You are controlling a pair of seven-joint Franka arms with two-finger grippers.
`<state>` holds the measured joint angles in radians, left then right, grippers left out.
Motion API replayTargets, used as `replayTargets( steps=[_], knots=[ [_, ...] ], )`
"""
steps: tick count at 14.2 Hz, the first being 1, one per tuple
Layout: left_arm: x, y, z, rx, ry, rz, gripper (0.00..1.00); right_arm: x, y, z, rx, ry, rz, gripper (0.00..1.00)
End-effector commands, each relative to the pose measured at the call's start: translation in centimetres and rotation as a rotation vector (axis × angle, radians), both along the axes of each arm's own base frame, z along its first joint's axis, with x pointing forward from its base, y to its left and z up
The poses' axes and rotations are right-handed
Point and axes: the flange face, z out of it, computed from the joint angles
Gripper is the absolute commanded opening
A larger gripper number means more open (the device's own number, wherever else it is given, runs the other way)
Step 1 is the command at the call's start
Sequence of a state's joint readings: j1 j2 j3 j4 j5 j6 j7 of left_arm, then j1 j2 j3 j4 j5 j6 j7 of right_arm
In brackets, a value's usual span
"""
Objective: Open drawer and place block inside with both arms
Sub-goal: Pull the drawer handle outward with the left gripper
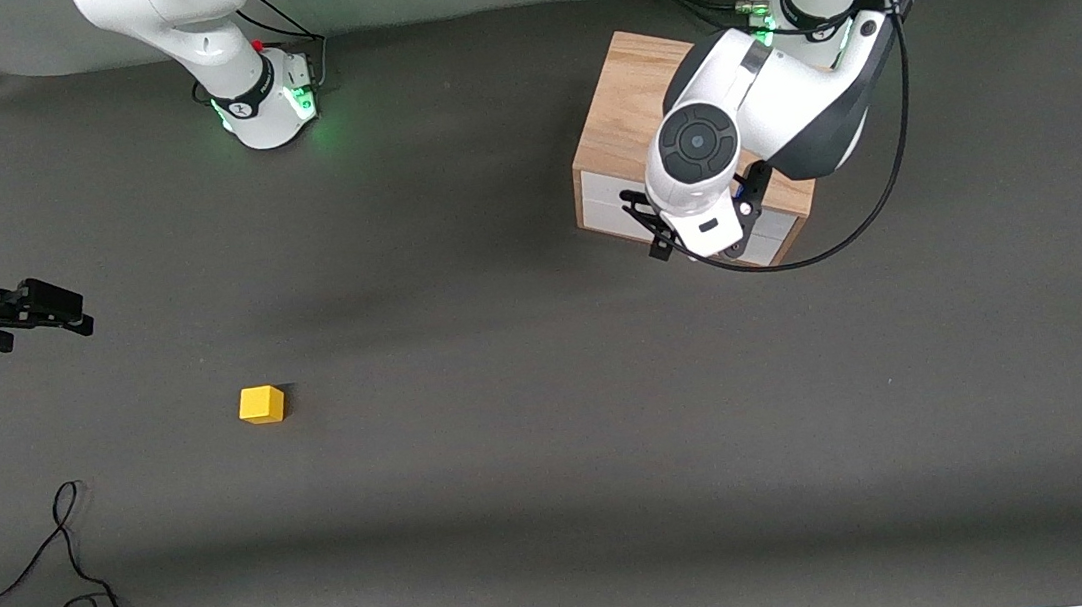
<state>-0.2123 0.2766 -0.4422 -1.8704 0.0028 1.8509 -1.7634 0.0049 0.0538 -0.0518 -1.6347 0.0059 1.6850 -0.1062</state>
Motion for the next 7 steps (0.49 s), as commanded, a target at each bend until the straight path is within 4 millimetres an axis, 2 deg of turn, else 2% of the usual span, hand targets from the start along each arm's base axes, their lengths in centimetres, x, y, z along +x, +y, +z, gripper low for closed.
replayTargets(
  steps=[1, 7],
  knots=[
    [1.0, 0.6, -0.8, -0.012, -0.028, 0.004, 1.0, -0.2, 0.2, 0.4, 0.02, 0.002, 0.005, 1.0],
    [1.7, 0.5, -3.8, 0.008, -0.03, -0.004, 1.0, -0.1, 0.2, 0.3, 0.02, 0.003, 0.005, 1.0]
  ],
)
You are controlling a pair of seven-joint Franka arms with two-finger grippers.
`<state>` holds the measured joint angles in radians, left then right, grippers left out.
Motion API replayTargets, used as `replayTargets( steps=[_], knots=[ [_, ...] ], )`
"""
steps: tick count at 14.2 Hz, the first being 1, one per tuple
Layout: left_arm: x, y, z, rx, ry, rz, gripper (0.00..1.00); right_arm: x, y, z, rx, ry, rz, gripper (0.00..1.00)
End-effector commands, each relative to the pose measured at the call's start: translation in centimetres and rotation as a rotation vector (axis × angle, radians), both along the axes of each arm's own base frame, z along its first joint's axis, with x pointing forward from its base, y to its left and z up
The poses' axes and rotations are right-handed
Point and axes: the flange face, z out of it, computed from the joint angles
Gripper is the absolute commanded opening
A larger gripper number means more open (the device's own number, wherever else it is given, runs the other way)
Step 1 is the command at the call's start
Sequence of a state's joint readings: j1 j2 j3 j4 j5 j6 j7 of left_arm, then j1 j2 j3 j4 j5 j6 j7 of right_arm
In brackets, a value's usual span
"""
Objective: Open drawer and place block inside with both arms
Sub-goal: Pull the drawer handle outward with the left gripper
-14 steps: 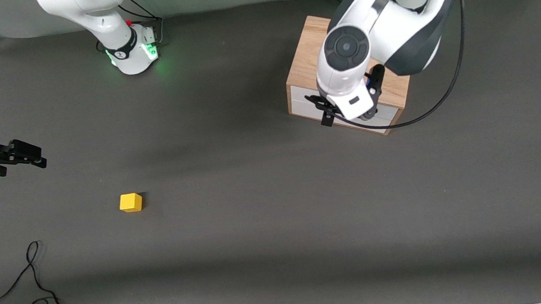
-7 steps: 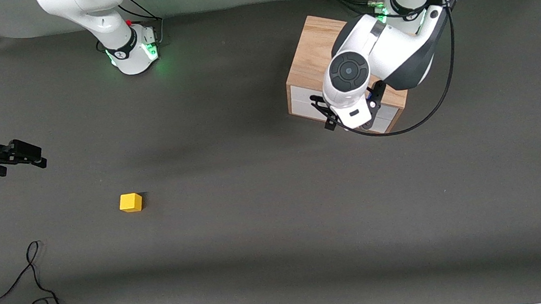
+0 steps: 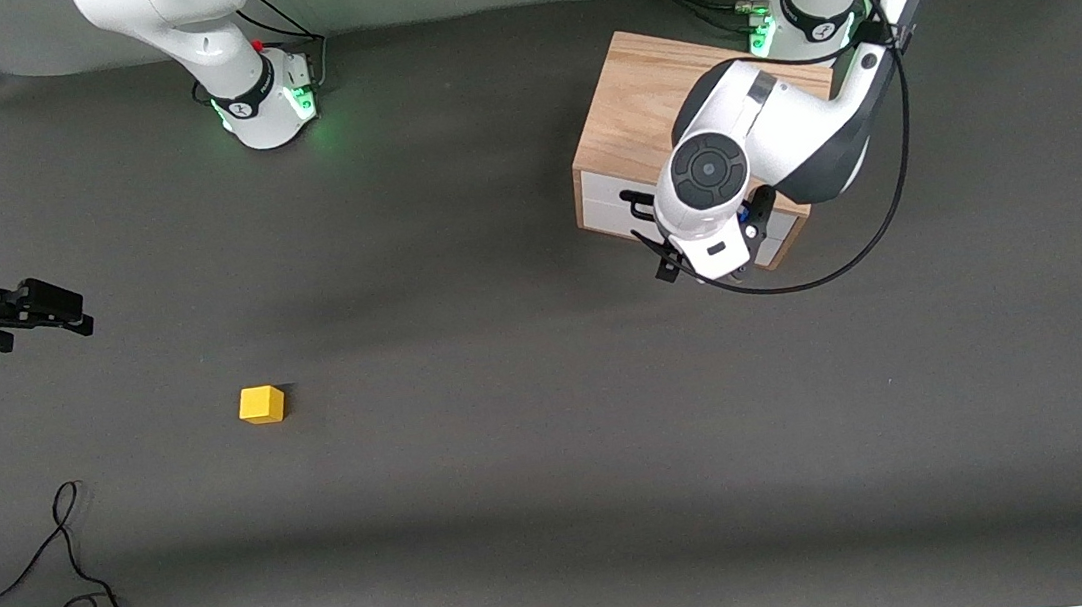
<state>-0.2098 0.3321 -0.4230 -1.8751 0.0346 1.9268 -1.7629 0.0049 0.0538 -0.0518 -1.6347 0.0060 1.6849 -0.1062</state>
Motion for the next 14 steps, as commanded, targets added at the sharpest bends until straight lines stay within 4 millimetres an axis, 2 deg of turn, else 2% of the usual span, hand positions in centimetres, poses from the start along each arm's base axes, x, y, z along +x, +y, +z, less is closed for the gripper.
replayTargets(
  steps=[1, 3, 7, 11, 12, 14],
  knots=[
    [0.3, -0.2, -1.2, 0.012, -0.017, -0.003, 1.0, -0.2, 0.2, 0.3, 0.02, 0.003, 0.005, 1.0],
    [0.3, -0.3, -2.5, 0.032, -0.021, 0.021, 1.0, -0.2, 0.2, 0.3, 0.02, 0.003, 0.005, 1.0],
    [0.1, -0.6, -3.8, 0.037, -0.002, 0.016, 1.0, -0.2, 0.2, 0.3, 0.02, 0.003, 0.005, 1.0],
    [0.5, -0.5, -4.1, 0.044, -0.005, 0.007, 1.0, -0.2, 0.2, 0.3, 0.02, 0.003, 0.005, 1.0],
    [0.8, -0.6, -3.9, 0.039, -0.011, 0.006, 1.0, -0.2, 0.2, 0.3, 0.02, 0.003, 0.005, 1.0],
    [1.7, -0.9, -4.6, 0.043, -0.019, -0.005, 1.0, -0.2, 0.2, 0.4, 0.02, 0.001, 0.005, 1.0]
  ],
)
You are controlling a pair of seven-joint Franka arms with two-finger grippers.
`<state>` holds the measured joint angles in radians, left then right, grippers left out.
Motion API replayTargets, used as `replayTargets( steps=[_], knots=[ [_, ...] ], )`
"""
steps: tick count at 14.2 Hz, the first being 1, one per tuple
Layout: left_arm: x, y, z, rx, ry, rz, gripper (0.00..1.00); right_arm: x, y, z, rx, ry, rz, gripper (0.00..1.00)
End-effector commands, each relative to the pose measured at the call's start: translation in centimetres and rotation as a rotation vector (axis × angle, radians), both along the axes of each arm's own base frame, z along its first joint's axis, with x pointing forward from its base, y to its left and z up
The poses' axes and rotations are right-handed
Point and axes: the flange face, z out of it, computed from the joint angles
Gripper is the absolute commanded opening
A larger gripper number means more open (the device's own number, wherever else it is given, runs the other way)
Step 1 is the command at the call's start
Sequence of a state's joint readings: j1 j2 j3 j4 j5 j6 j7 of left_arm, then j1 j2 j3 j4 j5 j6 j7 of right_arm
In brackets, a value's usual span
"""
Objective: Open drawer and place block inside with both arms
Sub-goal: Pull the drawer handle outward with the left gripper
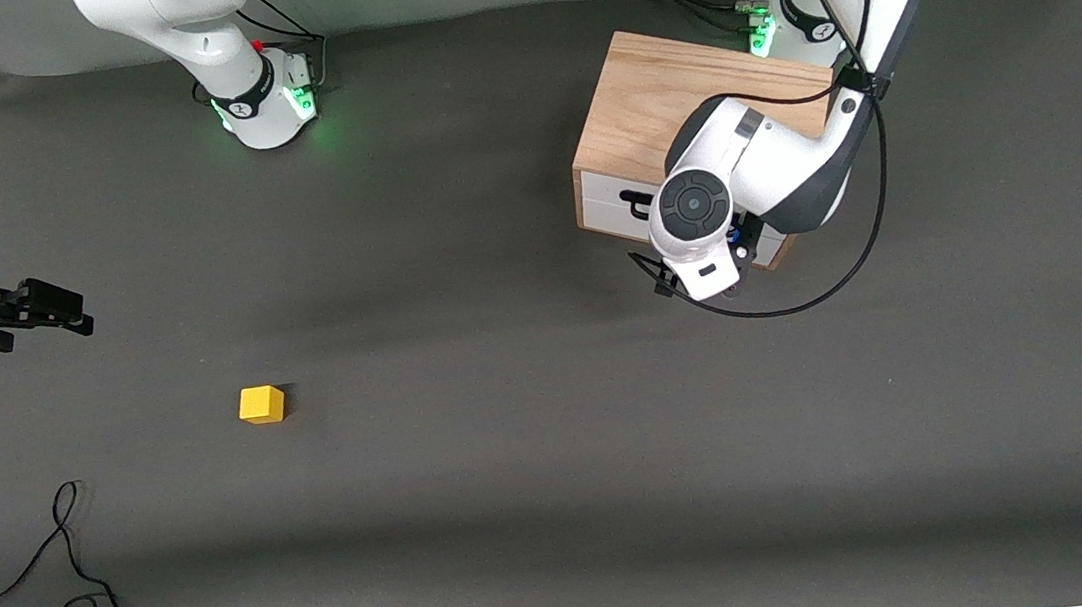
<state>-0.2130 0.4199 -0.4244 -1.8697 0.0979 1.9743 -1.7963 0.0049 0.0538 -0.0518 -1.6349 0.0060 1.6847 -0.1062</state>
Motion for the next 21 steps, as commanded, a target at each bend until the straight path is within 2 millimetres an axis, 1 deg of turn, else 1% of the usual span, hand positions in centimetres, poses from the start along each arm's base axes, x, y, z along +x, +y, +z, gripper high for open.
replayTargets(
  steps=[1, 3, 6, 9, 12, 13, 16, 18, 21],
  knots=[
    [1.6, -0.9, -0.5, 0.004, -0.026, -0.001, 1.0, -0.2, 0.2, 0.3, 0.02, 0.003, 0.005, 1.0],
    [2.6, -1.3, -0.8, -0.003, -0.034, 0.0, 1.0, -0.1, 0.2, 0.2, 0.02, 0.004, 0.005, 1.0],
    [3.3, -2.1, -0.4, -0.014, -0.05, -0.009, 1.0, -0.1, 0.2, 0.1, 0.022, 0.006, 0.004, 1.0],
    [5.1, -2.6, 0.1, -0.031, -0.078, -0.008, 1.0, 0.0, 0.2, -0.1, 0.02, 0.009, 0.006, 1.0],
    [6.9, -3.7, 0.4, -0.057, -0.105, -0.01, 1.0, 0.0, 0.2, -0.4, 0.02, 0.015, 0.006, 1.0],
    [7.5, -3.8, 0.4, -0.062, -0.113, -0.009, 1.0, 0.0, 0.2, -0.5, 0.02, 0.015, 0.006, 1.0],
    [8.6, -3.9, 0.7, -0.059, -0.143, -0.015, 1.0, 0.1, 0.2, -0.5, 0.02, 0.01, 0.006, 1.0],
    [9.5, -4.2, 1.1, -0.075, -0.164, -0.014, 1.0, 0.1, 0.2, -0.5, 0.018, 0.007, 0.007, 1.0],
    [10.1, -5.3, 1.8, -0.114, -0.228, -0.024, 1.0, 0.2, 0.8, -0.3, 0.018, 0.0, 0.017, 1.0]
  ],
)
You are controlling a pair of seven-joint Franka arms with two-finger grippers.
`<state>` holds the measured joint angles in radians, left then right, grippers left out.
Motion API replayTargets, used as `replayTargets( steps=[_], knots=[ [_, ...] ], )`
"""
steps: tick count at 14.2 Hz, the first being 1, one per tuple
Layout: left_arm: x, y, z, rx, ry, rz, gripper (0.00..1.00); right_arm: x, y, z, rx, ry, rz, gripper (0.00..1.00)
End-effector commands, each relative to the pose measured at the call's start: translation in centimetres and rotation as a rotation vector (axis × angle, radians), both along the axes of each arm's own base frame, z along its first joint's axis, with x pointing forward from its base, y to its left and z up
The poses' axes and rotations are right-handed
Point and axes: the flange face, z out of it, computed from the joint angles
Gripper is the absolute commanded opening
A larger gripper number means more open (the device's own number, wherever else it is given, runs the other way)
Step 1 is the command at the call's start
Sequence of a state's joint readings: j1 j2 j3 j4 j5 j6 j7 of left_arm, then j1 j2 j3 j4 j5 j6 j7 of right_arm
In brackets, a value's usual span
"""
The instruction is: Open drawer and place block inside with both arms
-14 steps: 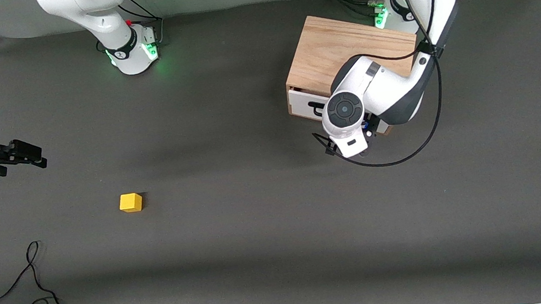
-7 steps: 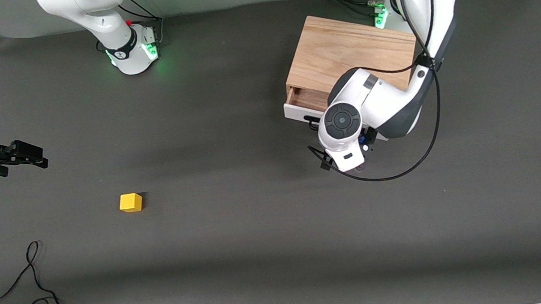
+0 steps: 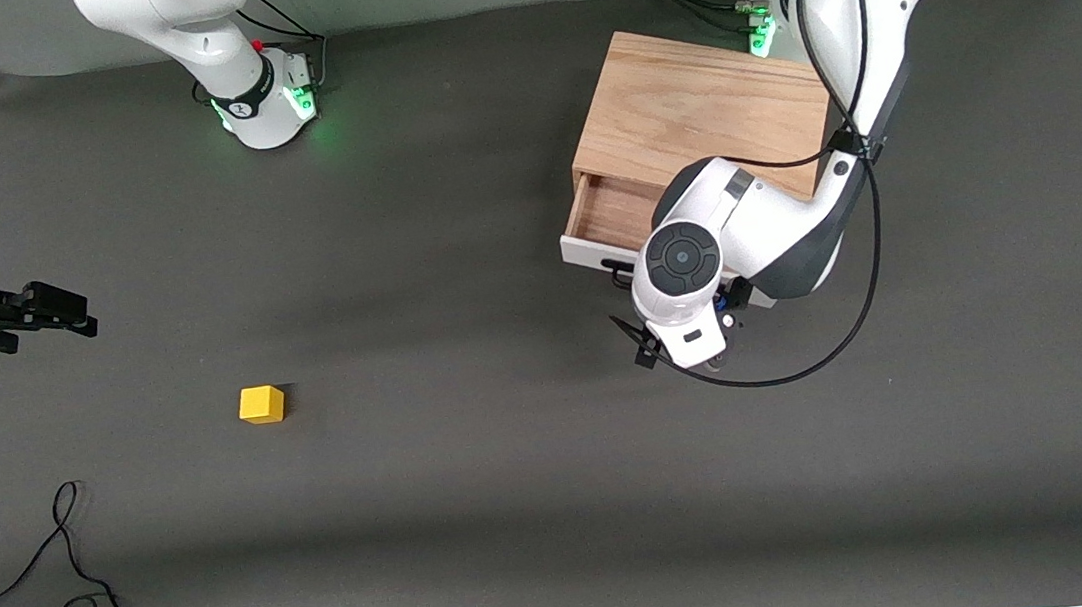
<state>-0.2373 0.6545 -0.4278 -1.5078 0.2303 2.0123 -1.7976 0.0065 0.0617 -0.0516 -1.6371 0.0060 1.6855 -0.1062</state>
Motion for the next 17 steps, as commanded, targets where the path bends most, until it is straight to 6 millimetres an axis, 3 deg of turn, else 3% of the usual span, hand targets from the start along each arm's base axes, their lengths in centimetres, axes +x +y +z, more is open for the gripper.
replayTargets(
  steps=[1, 2, 9, 13, 17],
  knots=[
    [1.2, -1.6, 0.9, -0.034, -0.081, -0.004, 1.0, 0.1, 1.6, 0.3, 0.016, -0.014, 0.032, 1.0],
    [1.3, -1.6, 1.0, -0.033, -0.094, -0.008, 1.0, 0.2, 2.6, 0.3, 0.015, -0.02, 0.049, 1.0],
    [2.0, -1.9, 1.9, -0.06, -0.134, -0.01, 1.0, 0.2, 2.8, 0.4, 0.019, -0.023, 0.05, 1.0],
    [1.3, -2.6, -1.5, -0.024, -0.107, -0.047, 1.0, 0.6, 2.8, -0.2, 0.019, -0.02, 0.05, 1.0],
    [1.5, -2.6, -1.3, -0.023, -0.112, -0.054, 1.0, 0.8, 2.9, -0.6, 0.02, -0.014, 0.051, 1.0]
  ],
)
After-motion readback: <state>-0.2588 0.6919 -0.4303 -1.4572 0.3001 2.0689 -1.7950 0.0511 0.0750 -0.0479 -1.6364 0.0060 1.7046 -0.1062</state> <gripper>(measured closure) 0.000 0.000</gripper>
